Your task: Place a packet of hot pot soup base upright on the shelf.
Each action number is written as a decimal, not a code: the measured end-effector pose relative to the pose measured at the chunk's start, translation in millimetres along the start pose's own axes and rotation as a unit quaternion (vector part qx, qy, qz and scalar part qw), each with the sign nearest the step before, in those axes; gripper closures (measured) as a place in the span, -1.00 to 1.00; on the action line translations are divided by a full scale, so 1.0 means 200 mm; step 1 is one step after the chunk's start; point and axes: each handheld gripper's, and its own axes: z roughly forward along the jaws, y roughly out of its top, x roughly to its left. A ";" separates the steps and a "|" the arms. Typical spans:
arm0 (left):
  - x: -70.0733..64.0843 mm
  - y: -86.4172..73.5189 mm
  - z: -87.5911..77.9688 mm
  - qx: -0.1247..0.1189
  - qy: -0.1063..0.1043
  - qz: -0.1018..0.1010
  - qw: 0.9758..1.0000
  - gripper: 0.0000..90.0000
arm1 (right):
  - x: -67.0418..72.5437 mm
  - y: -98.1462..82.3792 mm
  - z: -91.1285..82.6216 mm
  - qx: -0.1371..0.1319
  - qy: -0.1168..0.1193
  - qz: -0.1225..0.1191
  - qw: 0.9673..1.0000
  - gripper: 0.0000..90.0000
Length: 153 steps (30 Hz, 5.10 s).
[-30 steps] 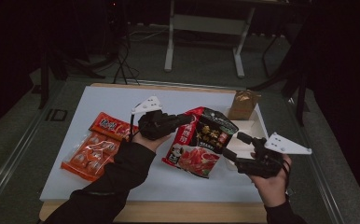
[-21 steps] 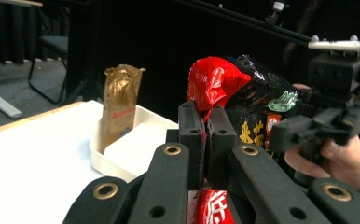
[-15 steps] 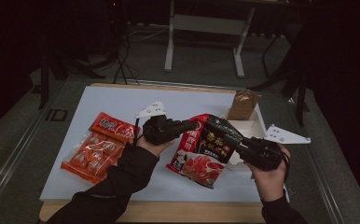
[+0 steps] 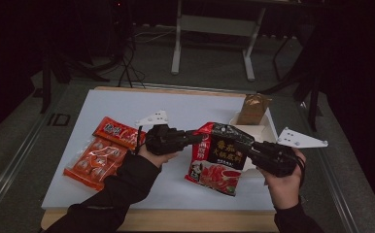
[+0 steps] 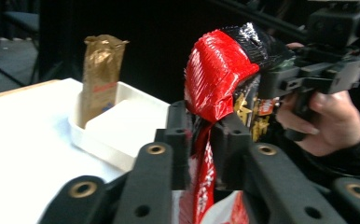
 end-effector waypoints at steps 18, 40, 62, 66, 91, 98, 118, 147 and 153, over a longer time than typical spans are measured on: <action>-0.04 -0.07 -0.17 0.028 0.101 0.014 0.994 -0.95 | -0.05 0.11 -0.02 -0.013 -0.007 -0.027 1.000 0.73; -0.05 -0.42 -0.37 0.061 0.156 0.057 0.984 -0.92 | -0.31 0.25 -0.14 -0.065 -0.065 -0.031 0.995 0.73; -0.03 -0.62 -0.40 0.089 0.164 0.031 0.982 -0.97 | -0.69 0.24 -0.13 -0.051 -0.157 0.003 0.986 0.73; -0.02 -0.62 -0.39 0.090 0.163 0.027 0.982 -0.97 | -0.73 0.21 -0.13 -0.051 -0.161 -0.001 0.986 0.73; -0.01 -0.66 -0.39 0.098 0.162 0.019 0.982 -0.97 | -0.90 0.09 -0.01 0.006 -0.159 -0.016 0.987 0.70; 0.00 -0.66 -0.39 0.096 0.162 0.016 0.982 -0.97 | -0.92 0.06 0.01 -0.005 -0.127 -0.004 0.992 0.68; 0.00 -0.67 -0.39 0.095 0.161 0.010 0.982 -0.97 | -0.92 -0.04 0.07 -0.014 -0.075 -0.009 0.997 0.65; -0.01 -0.66 -0.39 0.118 0.164 0.012 0.979 -0.97 | -0.68 -0.02 -0.21 -0.050 -0.178 -0.003 0.983 -0.73; 0.02 -0.64 -0.41 0.125 0.158 -0.014 0.979 -0.97 | -0.54 -0.05 -0.19 -0.058 -0.154 -0.006 0.986 -0.68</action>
